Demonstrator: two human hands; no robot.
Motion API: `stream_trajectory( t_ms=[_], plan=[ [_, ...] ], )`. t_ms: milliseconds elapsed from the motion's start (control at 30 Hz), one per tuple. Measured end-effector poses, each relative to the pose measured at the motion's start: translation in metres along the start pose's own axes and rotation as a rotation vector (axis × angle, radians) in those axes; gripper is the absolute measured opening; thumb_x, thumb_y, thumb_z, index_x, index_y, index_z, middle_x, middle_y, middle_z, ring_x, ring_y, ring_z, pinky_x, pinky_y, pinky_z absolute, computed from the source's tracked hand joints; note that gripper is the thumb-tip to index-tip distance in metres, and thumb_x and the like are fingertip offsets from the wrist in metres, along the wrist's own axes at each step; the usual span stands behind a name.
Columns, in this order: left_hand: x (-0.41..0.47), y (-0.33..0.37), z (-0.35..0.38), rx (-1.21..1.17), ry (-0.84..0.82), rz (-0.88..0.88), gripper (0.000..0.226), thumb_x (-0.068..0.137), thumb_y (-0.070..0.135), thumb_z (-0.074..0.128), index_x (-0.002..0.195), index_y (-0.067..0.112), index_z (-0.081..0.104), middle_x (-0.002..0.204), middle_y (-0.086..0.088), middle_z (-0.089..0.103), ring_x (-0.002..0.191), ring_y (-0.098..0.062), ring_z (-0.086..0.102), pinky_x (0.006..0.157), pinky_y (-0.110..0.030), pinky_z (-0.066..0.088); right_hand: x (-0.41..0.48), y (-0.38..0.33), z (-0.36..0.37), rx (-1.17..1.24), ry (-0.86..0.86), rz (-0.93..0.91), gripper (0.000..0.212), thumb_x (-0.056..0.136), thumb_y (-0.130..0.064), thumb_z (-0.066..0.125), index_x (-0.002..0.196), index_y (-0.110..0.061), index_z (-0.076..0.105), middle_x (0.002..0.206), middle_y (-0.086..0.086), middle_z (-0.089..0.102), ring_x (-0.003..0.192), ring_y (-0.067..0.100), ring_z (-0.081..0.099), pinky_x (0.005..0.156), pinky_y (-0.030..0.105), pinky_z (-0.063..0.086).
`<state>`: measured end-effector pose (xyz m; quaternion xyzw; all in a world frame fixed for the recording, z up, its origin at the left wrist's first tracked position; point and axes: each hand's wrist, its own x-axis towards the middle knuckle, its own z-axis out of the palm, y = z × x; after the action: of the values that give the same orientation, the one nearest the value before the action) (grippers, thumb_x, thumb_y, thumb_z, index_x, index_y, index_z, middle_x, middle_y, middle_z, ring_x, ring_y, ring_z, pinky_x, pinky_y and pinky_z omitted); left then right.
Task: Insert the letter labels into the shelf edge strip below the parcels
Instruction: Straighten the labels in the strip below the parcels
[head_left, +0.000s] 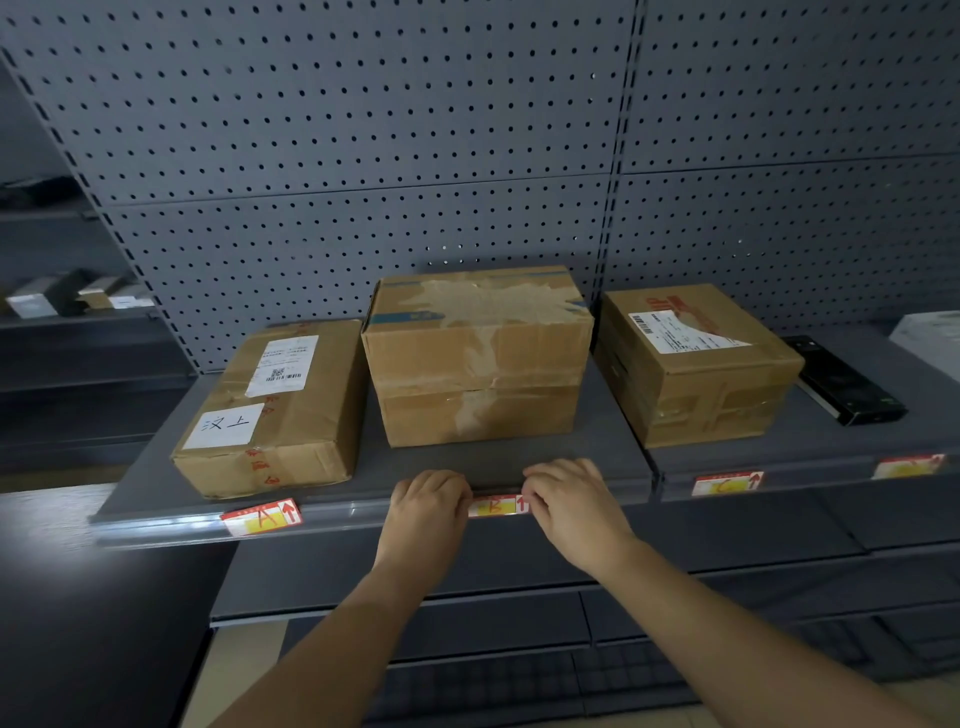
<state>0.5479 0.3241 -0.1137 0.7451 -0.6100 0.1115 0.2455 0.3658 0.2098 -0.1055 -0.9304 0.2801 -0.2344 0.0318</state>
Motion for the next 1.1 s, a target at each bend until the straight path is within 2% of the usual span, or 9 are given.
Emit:
stream_trajectory(
  t_ms=[200,733,933,1100],
  plan=[
    [0.0015,0.0024,-0.0011,-0.029,-0.015,-0.008,0.013,0.084,0.013,0.068,0.078,0.023,0.063,0.079,0.008,0.063,0.077,-0.016,0.059,0.074,-0.031,0.047,-0.0005,0.0029,0.0005,0.020,0.001,0.010,0.008,0.087,-0.018,0.067,0.080,-0.022,0.069,0.108,-0.006,0.070,0.097,0.016,0.061,0.090,0.035,0.045],
    [0.0023,0.0003,-0.0031,-0.027,-0.039,-0.021,0.010,0.083,0.015,0.070,0.080,0.023,0.065,0.080,0.008,0.064,0.077,-0.014,0.060,0.072,-0.031,0.050,0.0017,-0.0004,0.0011,0.018,-0.045,0.035,0.009,0.089,-0.019,0.063,0.083,-0.022,0.069,0.108,-0.006,0.069,0.100,0.016,0.060,0.093,0.035,0.044],
    [0.0027,0.0003,-0.0029,-0.018,-0.043,-0.031,0.010,0.083,0.015,0.070,0.080,0.023,0.065,0.079,0.008,0.063,0.076,-0.014,0.059,0.071,-0.030,0.049,0.0018,-0.0002,-0.0010,0.021,-0.052,0.042,0.009,0.088,-0.019,0.064,0.083,-0.023,0.069,0.105,-0.007,0.069,0.098,0.016,0.061,0.090,0.035,0.046],
    [0.0027,0.0009,-0.0027,-0.030,-0.035,-0.030,0.015,0.080,0.013,0.073,0.077,0.024,0.063,0.077,0.009,0.061,0.074,-0.014,0.058,0.069,-0.029,0.047,0.0029,-0.0006,-0.0043,0.034,-0.091,0.041,0.013,0.093,-0.021,0.057,0.088,-0.022,0.069,0.111,-0.007,0.068,0.104,0.017,0.059,0.093,0.034,0.041]
  ],
)
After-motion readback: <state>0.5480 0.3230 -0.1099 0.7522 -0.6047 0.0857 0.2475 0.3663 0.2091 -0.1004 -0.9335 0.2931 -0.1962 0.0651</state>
